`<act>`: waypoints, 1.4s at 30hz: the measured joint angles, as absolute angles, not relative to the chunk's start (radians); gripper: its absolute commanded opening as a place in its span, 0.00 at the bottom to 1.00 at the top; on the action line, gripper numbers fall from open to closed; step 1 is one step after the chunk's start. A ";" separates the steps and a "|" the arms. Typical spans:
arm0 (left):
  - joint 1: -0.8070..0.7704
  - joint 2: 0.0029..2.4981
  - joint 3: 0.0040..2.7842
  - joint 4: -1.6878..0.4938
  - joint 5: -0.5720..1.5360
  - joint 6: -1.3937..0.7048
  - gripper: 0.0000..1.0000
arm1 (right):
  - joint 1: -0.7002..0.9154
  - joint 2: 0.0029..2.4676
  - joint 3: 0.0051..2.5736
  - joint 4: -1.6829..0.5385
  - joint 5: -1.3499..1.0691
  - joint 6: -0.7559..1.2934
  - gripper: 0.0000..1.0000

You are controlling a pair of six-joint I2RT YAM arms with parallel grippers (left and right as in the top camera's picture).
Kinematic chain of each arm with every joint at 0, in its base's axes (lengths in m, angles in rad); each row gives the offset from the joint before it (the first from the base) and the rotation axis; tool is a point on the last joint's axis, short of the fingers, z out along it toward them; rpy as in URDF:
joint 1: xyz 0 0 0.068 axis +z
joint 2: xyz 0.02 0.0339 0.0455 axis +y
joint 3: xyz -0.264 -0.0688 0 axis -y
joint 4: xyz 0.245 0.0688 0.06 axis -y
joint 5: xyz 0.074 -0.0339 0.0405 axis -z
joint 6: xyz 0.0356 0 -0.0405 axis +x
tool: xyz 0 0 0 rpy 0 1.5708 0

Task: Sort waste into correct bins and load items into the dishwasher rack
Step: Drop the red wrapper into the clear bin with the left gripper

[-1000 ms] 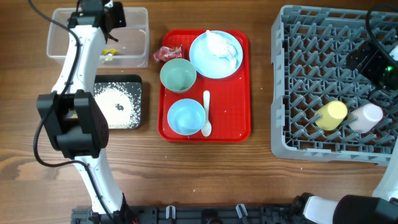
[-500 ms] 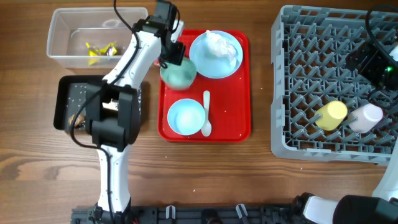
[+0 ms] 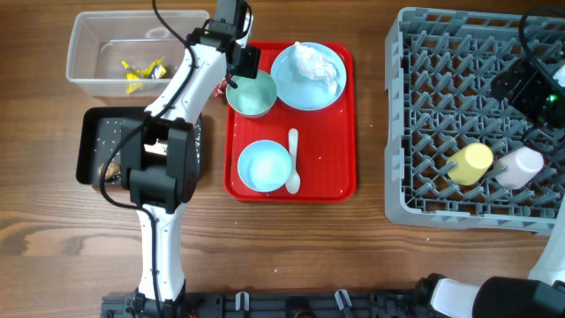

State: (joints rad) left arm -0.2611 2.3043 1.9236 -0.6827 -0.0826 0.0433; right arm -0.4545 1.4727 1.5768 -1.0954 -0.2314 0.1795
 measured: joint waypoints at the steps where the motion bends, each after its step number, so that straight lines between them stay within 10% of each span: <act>1: -0.258 2.304 1.924 -0.676 -0.085 0.038 0.64 | -0.455 1.473 1.577 -1.095 -0.231 0.179 1.00; 12: -0.227 2.339 1.924 -0.690 -0.093 0.017 0.44 | -0.455 1.475 1.567 -1.095 -0.231 0.179 1.00; 17: -0.219 2.339 1.924 -0.710 -0.094 0.014 0.04 | -0.455 1.489 1.561 -1.093 -0.231 0.179 1.00; 38: -0.035 2.022 2.019 -0.680 -0.097 0.001 0.04 | -0.455 1.489 1.560 -1.076 -0.231 0.179 1.00; 39: 0.009 2.040 2.019 -0.684 -0.097 0.001 0.09 | -0.455 1.489 1.560 -1.076 -0.231 0.179 1.00; 41: 0.066 2.082 2.019 -0.684 -0.101 -0.003 0.82 | -0.455 1.489 1.560 -1.077 -0.231 0.179 0.99; 42: 0.077 2.104 2.019 -0.685 -0.104 -0.002 1.00 | -0.455 1.489 1.560 -1.077 -0.231 0.179 1.00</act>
